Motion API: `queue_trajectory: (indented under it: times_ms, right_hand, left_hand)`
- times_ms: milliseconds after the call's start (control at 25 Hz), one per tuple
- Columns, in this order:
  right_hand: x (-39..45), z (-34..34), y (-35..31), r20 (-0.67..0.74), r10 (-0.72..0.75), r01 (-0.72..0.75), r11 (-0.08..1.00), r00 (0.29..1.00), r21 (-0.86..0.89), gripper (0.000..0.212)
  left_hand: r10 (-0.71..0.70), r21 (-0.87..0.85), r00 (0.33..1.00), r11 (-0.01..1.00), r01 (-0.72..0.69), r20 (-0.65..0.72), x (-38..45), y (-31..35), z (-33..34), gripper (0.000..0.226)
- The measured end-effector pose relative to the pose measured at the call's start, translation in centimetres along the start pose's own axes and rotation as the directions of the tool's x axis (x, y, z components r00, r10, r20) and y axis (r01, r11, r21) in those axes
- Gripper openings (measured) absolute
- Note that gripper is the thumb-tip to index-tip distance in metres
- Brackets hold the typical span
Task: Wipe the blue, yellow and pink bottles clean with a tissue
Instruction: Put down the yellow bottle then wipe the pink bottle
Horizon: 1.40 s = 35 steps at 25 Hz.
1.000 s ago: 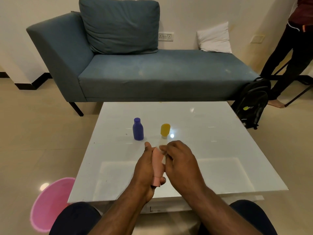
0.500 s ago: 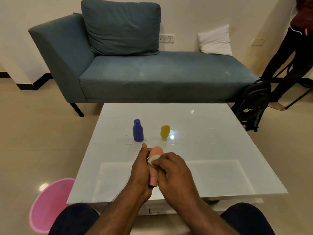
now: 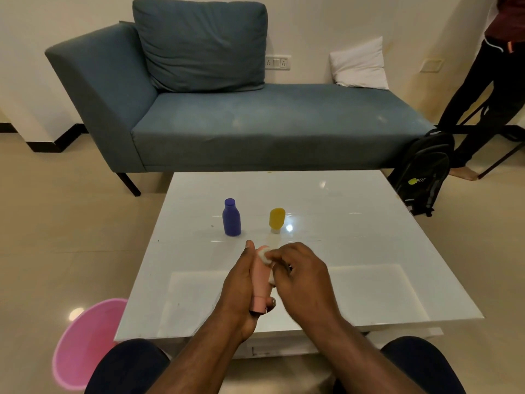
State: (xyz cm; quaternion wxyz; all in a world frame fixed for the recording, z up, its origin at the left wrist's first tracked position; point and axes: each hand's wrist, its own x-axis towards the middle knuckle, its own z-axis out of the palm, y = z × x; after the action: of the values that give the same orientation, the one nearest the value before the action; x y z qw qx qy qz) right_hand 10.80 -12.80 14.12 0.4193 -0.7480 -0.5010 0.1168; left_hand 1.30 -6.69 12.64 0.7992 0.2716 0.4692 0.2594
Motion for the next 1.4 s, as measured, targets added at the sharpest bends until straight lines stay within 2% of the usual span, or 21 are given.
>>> queue_trajectory:
  times_ms: [80,240,440,520,560,640,720,800,960,1080,1120,1280,1400]
  right_hand:
    - [0.4,-0.1,-0.2,-0.022,0.004,-0.005,1.0,1.0,-0.03,0.018]
    - [-1.6,0.3,-1.6,0.166,-0.055,0.069,0.994,0.985,-0.081,0.03]
    - [1.0,-0.2,-0.5,-0.024,-0.034,0.031,0.993,0.999,-0.116,0.023]
    - [-0.1,0.3,-0.9,0.031,-0.048,0.051,0.991,0.998,-0.125,0.027]
    - [-0.9,0.4,-1.4,0.083,-0.081,0.089,0.991,0.993,-0.097,0.027]
    - [-0.8,0.3,-1.2,0.138,-0.155,0.176,0.972,0.978,-0.154,0.026]
    - [0.6,0.1,-0.3,0.064,-0.097,0.107,0.978,0.993,-0.179,0.024]
    - [0.9,0.1,-0.3,0.01,-0.1,0.1,0.977,0.995,-0.188,0.025]
    - [-1.0,-0.1,-1.5,0.203,-0.245,0.283,0.942,0.948,-0.182,0.026]
    - [1.1,-0.6,-0.7,0.067,-0.119,0.129,0.974,0.991,-0.188,0.024]
    - [1.3,-0.7,-0.9,0.056,-0.132,0.14,0.969,0.99,-0.203,0.024]
    - [0.0,-0.6,-1.9,0.218,-0.235,0.287,0.926,0.947,-0.246,0.024]
    - [1.7,-0.9,-0.9,0.107,-0.185,0.208,0.938,0.977,-0.279,0.023]
  left_hand:
    - [0.01,0.005,1.0,1.0,-0.01,0.001,0.1,0.0,0.1,0.057]
    - [-0.032,-0.068,0.999,0.997,0.032,0.006,0.0,0.7,0.4,0.066]
    - [0.024,0.003,1.0,1.0,-0.024,0.001,0.3,0.0,0.3,0.059]
    - [0.02,-0.027,1.0,0.999,-0.019,0.023,0.4,0.1,0.2,0.058]
    - [0.018,-0.041,0.999,0.999,-0.016,0.027,0.3,0.2,0.1,0.058]
    - [0.025,-0.034,0.999,0.999,-0.024,0.03,0.3,0.2,0.0,0.057]
    - [0.052,0.013,0.999,0.999,-0.053,0.005,0.4,-0.3,-0.1,0.058]
    - [0.099,0.063,0.995,0.993,-0.098,-0.018,0.6,-0.3,0.0,0.06]
    - [0.153,0.08,0.987,0.986,-0.148,-0.048,0.4,0.2,0.1,0.062]
    - [0.224,0.199,0.972,0.958,-0.205,-0.076,0.6,-0.3,0.3,0.069]
    - [0.246,0.223,0.966,0.949,-0.224,-0.079,0.6,-0.4,0.3,0.071]
    - [0.264,0.243,0.959,0.942,-0.233,-0.106,0.1,-0.1,0.5,0.071]
    - [0.305,0.289,0.945,0.921,-0.261,-0.119,-0.1,-0.2,0.7,0.08]
